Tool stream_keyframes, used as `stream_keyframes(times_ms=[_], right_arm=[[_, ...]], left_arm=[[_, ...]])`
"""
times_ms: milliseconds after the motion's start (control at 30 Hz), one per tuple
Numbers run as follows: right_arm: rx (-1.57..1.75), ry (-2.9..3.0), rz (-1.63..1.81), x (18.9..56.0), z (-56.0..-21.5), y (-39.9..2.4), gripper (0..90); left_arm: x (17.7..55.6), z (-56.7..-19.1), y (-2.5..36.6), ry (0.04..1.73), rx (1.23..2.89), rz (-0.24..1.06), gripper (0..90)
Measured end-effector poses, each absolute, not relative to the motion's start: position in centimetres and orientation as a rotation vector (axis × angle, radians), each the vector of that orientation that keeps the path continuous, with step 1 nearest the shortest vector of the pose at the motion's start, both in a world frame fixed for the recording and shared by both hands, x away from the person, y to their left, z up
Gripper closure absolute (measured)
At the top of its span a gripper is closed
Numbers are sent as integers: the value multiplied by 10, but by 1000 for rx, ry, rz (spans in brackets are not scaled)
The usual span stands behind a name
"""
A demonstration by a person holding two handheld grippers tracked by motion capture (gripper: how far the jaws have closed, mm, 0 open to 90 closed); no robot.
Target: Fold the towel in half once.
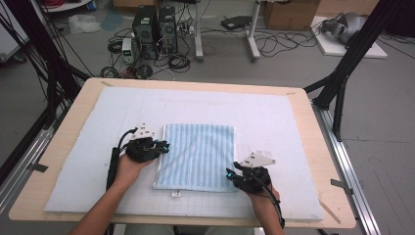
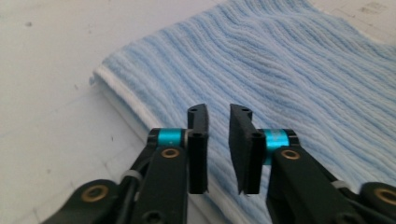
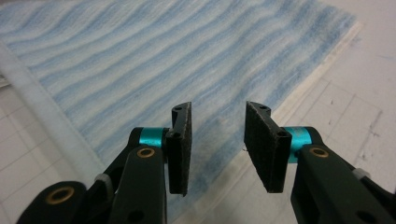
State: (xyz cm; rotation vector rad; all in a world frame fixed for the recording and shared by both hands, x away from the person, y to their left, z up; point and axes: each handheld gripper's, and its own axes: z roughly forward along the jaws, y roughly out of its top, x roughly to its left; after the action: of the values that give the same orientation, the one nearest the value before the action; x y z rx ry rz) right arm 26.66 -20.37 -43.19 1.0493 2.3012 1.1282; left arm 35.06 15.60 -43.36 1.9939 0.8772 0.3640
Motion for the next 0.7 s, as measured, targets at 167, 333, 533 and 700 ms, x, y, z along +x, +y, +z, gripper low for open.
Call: stream_keyframes(times_ms=[167,333,533,700], right_arm=[[1044,2298,1136,279,-432,-204,598],[1056,2309,1129,289,-434,-204,592],[1079,2303,1090,295,-436,-206,589],[1118,2227,1110,308,-432,-209,616]], left_arm=[[363,-447,148,898,2068,391,839],[371,-448,151,941,2068,461,851],[373,-445,153,1006,2049,458,781],[369,-440,161,1009,1994,421,626]])
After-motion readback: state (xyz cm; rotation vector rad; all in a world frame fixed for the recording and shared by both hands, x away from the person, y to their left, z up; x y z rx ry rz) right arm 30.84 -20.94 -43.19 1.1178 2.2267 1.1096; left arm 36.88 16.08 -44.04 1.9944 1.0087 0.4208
